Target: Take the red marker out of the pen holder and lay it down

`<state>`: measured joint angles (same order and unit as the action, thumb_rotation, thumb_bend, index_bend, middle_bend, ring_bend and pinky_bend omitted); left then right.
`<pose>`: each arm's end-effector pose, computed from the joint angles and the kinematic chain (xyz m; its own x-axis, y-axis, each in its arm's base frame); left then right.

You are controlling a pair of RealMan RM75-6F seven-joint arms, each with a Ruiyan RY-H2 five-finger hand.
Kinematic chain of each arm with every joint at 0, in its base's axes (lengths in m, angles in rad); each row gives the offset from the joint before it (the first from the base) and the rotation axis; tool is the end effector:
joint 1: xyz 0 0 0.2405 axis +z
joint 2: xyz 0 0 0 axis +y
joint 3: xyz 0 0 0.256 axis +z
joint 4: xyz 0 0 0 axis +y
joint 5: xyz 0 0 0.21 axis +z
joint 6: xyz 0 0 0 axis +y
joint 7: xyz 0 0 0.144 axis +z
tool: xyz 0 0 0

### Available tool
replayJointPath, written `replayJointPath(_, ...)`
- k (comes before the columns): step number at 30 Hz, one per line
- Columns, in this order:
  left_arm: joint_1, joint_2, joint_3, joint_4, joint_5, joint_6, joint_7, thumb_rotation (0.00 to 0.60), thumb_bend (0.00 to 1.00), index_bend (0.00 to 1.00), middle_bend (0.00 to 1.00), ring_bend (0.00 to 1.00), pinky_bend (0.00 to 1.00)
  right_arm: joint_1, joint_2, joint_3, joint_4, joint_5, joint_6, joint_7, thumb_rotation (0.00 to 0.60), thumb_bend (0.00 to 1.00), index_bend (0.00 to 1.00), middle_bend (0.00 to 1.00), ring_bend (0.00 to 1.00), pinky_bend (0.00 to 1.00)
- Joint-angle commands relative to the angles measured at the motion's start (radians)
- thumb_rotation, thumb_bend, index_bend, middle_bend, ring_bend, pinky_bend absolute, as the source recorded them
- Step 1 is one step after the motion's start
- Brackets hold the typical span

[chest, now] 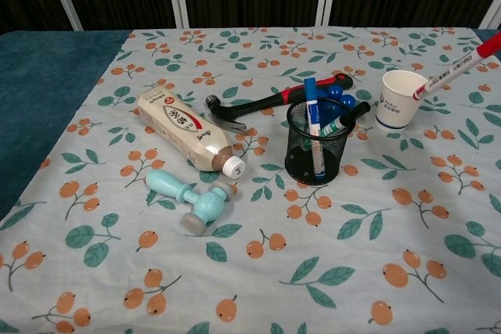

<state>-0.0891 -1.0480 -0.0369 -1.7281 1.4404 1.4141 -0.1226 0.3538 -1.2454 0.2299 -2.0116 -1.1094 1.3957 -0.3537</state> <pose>-0.3049 0.1773 0.1625 0.2288 0.0826 0.9700 0.9710 0.0516 -0.2334 -0.1887 -0.2597 0.1149 0.1620 -0.0246 0.9865 -0.9868 -0.0020 0.1620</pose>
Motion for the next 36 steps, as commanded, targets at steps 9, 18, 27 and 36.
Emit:
replayJointPath(9, -0.002, 0.004, -0.005, 0.006, -0.016, -0.011, -0.014, 0.6, 0.0, 0.0, 0.0, 0.0, 0.0, 0.016, -0.104, -0.017, 0.091, 0.107, -0.03, -0.038, 0.6, 0.41, 0.56, 1.0, 1.0, 0.95)
replayJointPath(18, -0.002, 0.005, -0.002, 0.007, -0.009, -0.009, -0.013, 0.6, 0.0, 0.0, 0.0, 0.0, 0.0, -0.008, -0.049, -0.048, 0.106, 0.088, -0.014, -0.07, 0.6, 0.31, 0.16, 1.0, 0.99, 0.92)
replayJointPath(27, -0.001, 0.007, 0.005, 0.005, -0.001, -0.01, -0.002, 0.6, 0.0, 0.0, 0.0, 0.0, 0.0, -0.12, 0.101, -0.141, 0.121, -0.131, 0.037, 0.119, 0.6, 0.28, 0.03, 0.51, 0.48, 0.5)
replayJointPath(36, 0.006, 0.007, 0.009, 0.006, 0.008, 0.005, 0.012, 0.6, 0.0, 0.0, 0.0, 0.0, 0.0, -0.238, 0.209, -0.267, 0.24, -0.401, 0.153, 0.229, 0.6, 0.14, 0.0, 0.0, 0.0, 0.23)
